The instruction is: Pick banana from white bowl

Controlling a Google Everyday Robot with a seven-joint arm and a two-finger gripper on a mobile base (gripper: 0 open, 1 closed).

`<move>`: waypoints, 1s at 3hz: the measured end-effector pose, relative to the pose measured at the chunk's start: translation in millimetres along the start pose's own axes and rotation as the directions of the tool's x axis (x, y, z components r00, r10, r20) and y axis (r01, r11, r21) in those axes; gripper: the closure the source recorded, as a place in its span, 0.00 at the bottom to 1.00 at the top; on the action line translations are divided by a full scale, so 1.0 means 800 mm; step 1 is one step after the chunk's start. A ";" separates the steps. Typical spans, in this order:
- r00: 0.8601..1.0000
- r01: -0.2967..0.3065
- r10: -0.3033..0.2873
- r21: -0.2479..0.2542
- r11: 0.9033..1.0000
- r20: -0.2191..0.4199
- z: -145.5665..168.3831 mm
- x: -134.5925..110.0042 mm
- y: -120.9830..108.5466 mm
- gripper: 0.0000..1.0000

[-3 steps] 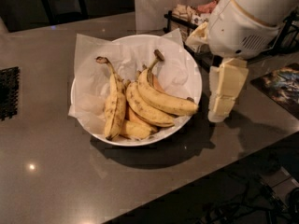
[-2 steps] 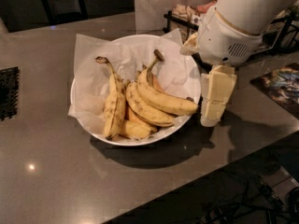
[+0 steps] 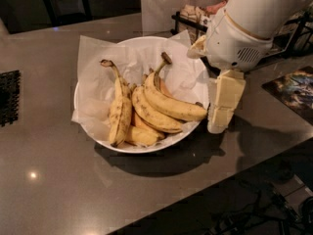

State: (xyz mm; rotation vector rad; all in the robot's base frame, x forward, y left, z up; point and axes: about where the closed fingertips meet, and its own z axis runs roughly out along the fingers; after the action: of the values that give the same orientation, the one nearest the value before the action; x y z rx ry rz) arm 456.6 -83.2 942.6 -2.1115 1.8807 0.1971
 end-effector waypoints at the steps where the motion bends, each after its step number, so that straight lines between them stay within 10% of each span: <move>1: 0.996 0.003 -0.004 0.012 1.000 0.090 0.008 -0.002 0.007 0.00; 3: 0.973 0.012 -0.016 0.019 1.000 0.232 0.011 -0.013 0.032 0.00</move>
Offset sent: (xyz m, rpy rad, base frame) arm -0.0249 0.0180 -0.0015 0.2842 -0.0289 0.0738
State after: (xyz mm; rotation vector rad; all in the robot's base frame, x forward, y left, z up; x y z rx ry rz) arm 431.1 -73.3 934.2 -1.9926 1.7250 0.4041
